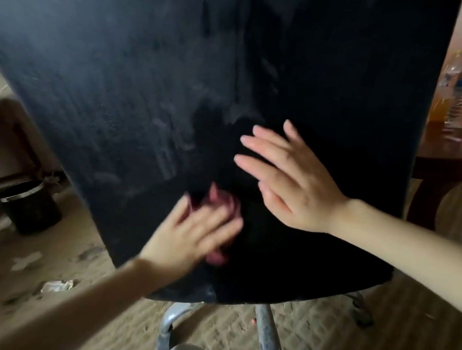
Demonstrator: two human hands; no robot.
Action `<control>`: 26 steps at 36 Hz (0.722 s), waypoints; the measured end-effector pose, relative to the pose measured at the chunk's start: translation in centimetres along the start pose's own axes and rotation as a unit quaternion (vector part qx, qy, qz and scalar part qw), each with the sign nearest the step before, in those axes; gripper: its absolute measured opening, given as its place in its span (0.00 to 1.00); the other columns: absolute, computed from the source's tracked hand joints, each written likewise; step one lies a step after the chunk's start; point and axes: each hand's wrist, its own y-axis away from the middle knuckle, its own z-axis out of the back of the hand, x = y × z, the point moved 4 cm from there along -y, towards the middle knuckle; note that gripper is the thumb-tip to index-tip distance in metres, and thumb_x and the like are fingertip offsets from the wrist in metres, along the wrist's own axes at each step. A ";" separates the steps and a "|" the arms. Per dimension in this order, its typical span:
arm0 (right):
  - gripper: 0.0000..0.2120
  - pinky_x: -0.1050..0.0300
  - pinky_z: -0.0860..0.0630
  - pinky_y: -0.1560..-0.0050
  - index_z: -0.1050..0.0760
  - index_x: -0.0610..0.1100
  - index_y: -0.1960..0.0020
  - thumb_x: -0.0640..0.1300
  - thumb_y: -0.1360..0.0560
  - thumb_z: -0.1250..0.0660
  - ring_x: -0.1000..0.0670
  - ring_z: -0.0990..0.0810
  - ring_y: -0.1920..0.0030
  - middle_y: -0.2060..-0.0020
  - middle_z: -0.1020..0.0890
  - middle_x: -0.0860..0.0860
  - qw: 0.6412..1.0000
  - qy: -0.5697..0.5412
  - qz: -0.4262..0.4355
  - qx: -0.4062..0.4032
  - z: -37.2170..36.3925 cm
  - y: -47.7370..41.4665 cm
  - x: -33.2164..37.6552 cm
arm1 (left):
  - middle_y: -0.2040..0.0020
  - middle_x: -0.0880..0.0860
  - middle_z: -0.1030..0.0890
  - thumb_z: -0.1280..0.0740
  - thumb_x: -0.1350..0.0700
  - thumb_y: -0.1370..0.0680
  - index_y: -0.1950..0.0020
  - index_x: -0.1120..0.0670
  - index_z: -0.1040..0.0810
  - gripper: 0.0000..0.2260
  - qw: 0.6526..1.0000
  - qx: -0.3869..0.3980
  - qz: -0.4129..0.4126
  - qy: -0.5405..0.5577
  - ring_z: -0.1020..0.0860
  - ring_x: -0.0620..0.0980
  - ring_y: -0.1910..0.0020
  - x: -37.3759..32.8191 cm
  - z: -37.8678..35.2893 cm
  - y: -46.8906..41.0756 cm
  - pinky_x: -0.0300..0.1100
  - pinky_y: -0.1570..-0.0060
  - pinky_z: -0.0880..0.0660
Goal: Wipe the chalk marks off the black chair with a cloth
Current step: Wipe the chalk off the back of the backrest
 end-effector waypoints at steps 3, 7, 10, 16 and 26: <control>0.25 0.39 0.47 0.26 0.33 0.41 0.31 0.32 0.27 0.38 0.41 0.35 0.28 0.31 0.33 0.42 0.998 0.032 0.030 0.052 -1.5 0.7 0.3 | 0.54 0.48 0.21 0.33 0.54 0.32 0.27 0.47 0.35 0.33 0.980 0.147 -0.137 -0.013 0.24 0.51 0.52 -5.1 -4.5 4.9 0.60 0.26 0.56; 0.23 0.40 0.46 0.26 0.29 0.43 0.32 0.35 0.27 0.38 0.43 0.35 0.28 0.31 0.31 0.43 0.994 0.075 0.041 0.066 -2.5 0.9 0.7 | 0.60 0.41 0.20 0.22 0.46 0.46 0.47 0.38 0.18 0.27 0.942 0.212 -0.259 0.012 0.25 0.44 0.55 -7.5 -5.8 7.3 0.55 0.34 0.41; 0.21 0.39 0.44 0.26 0.23 0.43 0.35 0.35 0.27 0.37 0.43 0.33 0.29 0.33 0.27 0.42 0.992 0.101 0.040 0.071 -2.6 0.7 0.9 | 0.57 0.37 0.20 0.25 0.47 0.41 0.48 0.36 0.18 0.22 0.941 0.202 -0.272 0.010 0.24 0.40 0.51 -6.9 -5.9 7.0 0.54 0.33 0.41; 0.19 0.40 0.44 0.26 0.22 0.43 0.37 0.38 0.26 0.39 0.43 0.34 0.28 0.32 0.28 0.42 0.985 0.125 0.072 0.096 -3.1 0.6 1.2 | 0.56 0.42 0.21 0.50 0.67 0.27 0.38 0.43 0.24 0.28 0.975 0.135 -0.174 0.012 0.22 0.45 0.52 -2.3 -6.9 10.1 0.56 0.26 0.50; 0.14 0.41 0.38 0.28 0.19 0.39 0.45 0.38 0.24 0.40 0.39 0.29 0.31 0.37 0.22 0.41 0.989 0.083 0.074 0.101 -4.4 -0.7 3.0 | 0.38 0.60 0.22 0.44 0.54 0.30 0.21 0.51 0.54 0.38 0.972 0.108 0.109 0.177 0.35 0.59 0.32 3.0 -9.2 15.2 0.55 0.25 0.53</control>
